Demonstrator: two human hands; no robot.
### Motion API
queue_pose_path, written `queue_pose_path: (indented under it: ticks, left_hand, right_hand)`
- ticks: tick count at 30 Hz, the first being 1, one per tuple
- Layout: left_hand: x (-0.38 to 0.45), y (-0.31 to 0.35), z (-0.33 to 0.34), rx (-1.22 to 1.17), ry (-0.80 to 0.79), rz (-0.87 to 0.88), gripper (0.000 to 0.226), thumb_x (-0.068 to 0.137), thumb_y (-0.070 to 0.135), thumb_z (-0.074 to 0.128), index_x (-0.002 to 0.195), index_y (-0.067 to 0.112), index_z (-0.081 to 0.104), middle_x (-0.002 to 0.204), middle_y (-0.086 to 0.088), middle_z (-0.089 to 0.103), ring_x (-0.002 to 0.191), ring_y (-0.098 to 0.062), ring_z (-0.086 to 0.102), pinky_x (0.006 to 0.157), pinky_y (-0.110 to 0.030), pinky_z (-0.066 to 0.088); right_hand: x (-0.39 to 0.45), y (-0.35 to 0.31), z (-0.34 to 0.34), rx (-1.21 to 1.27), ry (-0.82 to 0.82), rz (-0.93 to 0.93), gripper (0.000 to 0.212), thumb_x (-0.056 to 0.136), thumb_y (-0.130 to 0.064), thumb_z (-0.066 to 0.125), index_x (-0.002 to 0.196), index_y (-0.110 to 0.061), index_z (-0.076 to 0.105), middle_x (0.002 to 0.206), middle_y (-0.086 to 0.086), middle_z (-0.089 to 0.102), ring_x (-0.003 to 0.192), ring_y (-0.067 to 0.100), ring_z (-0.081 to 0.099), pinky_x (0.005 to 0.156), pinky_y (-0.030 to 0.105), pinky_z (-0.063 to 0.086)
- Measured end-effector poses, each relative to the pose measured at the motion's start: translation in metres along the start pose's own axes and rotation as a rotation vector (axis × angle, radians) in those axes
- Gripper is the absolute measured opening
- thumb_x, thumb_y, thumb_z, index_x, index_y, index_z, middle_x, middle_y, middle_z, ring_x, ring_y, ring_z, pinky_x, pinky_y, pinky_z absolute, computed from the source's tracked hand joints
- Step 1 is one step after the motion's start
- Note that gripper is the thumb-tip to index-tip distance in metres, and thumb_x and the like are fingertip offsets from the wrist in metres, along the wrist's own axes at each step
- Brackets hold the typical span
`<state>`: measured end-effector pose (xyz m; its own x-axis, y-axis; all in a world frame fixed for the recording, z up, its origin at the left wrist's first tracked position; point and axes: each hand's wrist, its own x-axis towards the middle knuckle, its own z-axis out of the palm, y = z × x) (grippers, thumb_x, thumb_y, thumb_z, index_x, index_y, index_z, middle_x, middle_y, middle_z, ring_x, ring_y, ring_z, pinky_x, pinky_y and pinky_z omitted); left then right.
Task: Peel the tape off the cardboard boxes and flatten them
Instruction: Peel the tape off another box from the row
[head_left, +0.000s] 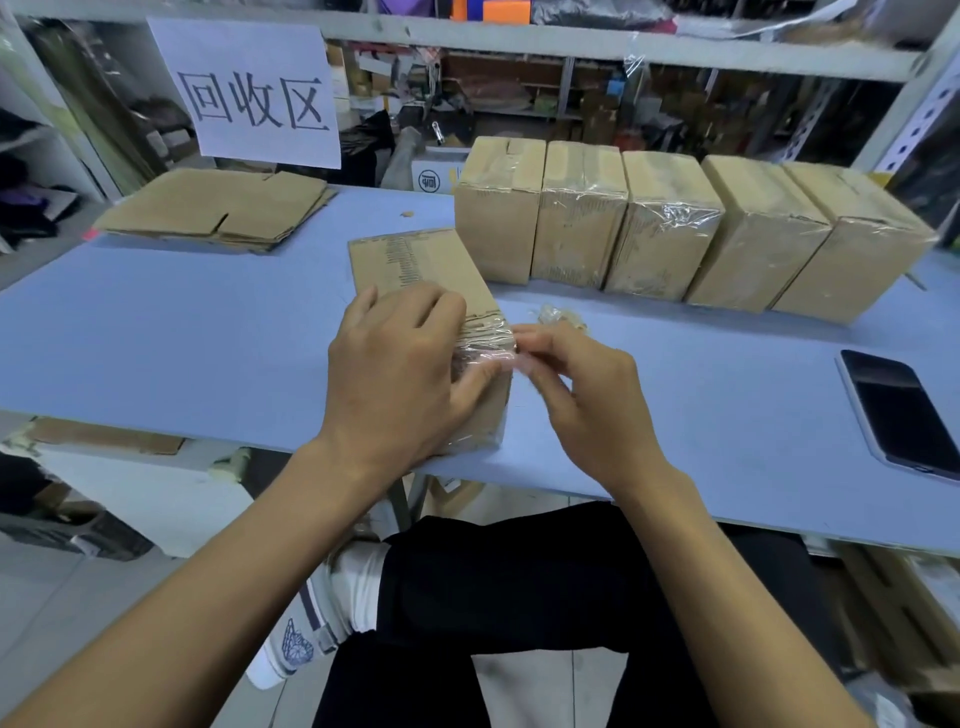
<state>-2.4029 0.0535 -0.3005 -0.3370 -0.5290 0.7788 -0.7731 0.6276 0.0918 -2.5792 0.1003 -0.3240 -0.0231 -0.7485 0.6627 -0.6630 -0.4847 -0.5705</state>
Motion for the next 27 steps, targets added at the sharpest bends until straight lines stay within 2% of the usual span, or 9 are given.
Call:
queue_pose_path:
  ticks: [3, 5, 7, 11, 16, 18, 21, 24, 27]
  left_hand:
    - [-0.002, -0.004, 0.002, -0.005, -0.022, 0.027, 0.048, 0.083, 0.056, 0.064, 0.086, 0.008, 0.061, 0.093, -0.006, 0.066, 0.084, -0.03, 0.062, 0.09, -0.048, 0.048]
    - [-0.002, -0.008, 0.003, -0.007, -0.023, 0.056, 0.05, 0.083, 0.057, 0.067, 0.089, 0.008, 0.063, 0.098, -0.005, 0.069, 0.09, -0.03, 0.065, 0.093, -0.049, 0.049]
    - [-0.002, -0.012, 0.004, -0.02, -0.027, 0.101, 0.052, 0.081, 0.058, 0.07, 0.09, 0.007, 0.065, 0.099, -0.005, 0.07, 0.091, -0.03, 0.066, 0.092, -0.048, 0.05]
    - [0.003, -0.014, -0.001, -0.062, -0.067, 0.108, 0.057, 0.082, 0.065, 0.065, 0.087, 0.008, 0.065, 0.095, -0.003, 0.07, 0.087, -0.028, 0.063, 0.085, -0.042, 0.049]
    - [0.017, -0.003, -0.012, -0.066, -0.168, 0.007, 0.055, 0.093, 0.062, 0.043, 0.078, 0.013, 0.065, 0.076, 0.002, 0.062, 0.069, -0.028, 0.059, 0.054, -0.032, 0.041]
    - [0.025, -0.002, -0.015, -0.072, -0.193, -0.007, 0.053, 0.092, 0.06, 0.04, 0.073, 0.016, 0.063, 0.073, 0.003, 0.059, 0.068, -0.027, 0.059, 0.053, -0.032, 0.039]
    - [0.031, -0.002, -0.016, -0.066, -0.217, -0.034, 0.047, 0.091, 0.055, 0.044, 0.071, 0.016, 0.062, 0.072, 0.003, 0.058, 0.069, -0.028, 0.058, 0.055, -0.029, 0.026]
    - [0.034, 0.0, -0.017, -0.036, -0.214, -0.038, 0.04, 0.091, 0.049, 0.049, 0.069, 0.017, 0.059, 0.069, 0.003, 0.057, 0.068, -0.027, 0.057, 0.053, -0.026, 0.011]
    - [0.039, 0.002, -0.017, -0.05, -0.246, -0.067, 0.034, 0.088, 0.048, 0.05, 0.072, 0.02, 0.06, 0.073, 0.005, 0.059, 0.073, -0.023, 0.057, 0.054, -0.028, 0.015]
  right_hand:
    - [0.006, 0.003, -0.008, -0.053, -0.061, -0.026, 0.012, 0.095, -0.003, 0.058, 0.097, -0.002, 0.07, 0.107, -0.013, 0.067, 0.1, -0.001, 0.064, 0.082, 0.007, 0.046]
    - [0.009, 0.0, -0.015, -0.051, -0.102, -0.001, 0.012, 0.097, -0.007, 0.056, 0.097, -0.005, 0.067, 0.105, -0.014, 0.068, 0.1, 0.006, 0.068, 0.081, 0.015, 0.05]
    - [0.014, -0.005, -0.022, -0.022, -0.123, 0.041, 0.013, 0.101, -0.012, 0.053, 0.098, -0.009, 0.064, 0.1, -0.013, 0.073, 0.088, 0.007, 0.071, 0.075, 0.023, 0.053]
    - [0.028, -0.013, -0.029, 0.124, -0.147, 0.1, 0.014, 0.101, -0.004, 0.054, 0.096, -0.01, 0.066, 0.084, 0.001, 0.073, 0.072, 0.008, 0.069, 0.066, 0.018, 0.053]
    - [0.032, -0.014, -0.026, 0.433, -0.084, 0.272, 0.009, 0.094, 0.001, 0.063, 0.095, 0.0, 0.072, 0.086, 0.019, 0.072, 0.075, 0.014, 0.067, 0.074, 0.026, 0.055]
    - [0.029, -0.013, -0.027, 0.599, -0.096, 0.377, 0.011, 0.097, -0.005, 0.061, 0.099, -0.002, 0.072, 0.098, 0.021, 0.073, 0.087, 0.018, 0.069, 0.081, 0.027, 0.055]
    - [0.019, -0.006, -0.027, 0.821, -0.121, 0.537, 0.021, 0.093, -0.026, 0.063, 0.105, -0.012, 0.072, 0.116, 0.014, 0.072, 0.108, 0.025, 0.069, 0.091, 0.034, 0.054]
    - [0.008, -0.002, -0.02, 0.715, -0.153, 0.571, 0.039, 0.081, -0.032, 0.076, 0.116, -0.017, 0.07, 0.122, 0.005, 0.07, 0.117, 0.021, 0.066, 0.098, 0.04, 0.054]
    - [0.005, -0.011, -0.008, 0.619, -0.17, 0.588, 0.043, 0.083, -0.03, 0.074, 0.119, -0.009, 0.066, 0.118, 0.004, 0.071, 0.111, 0.017, 0.068, 0.1, 0.043, 0.055]
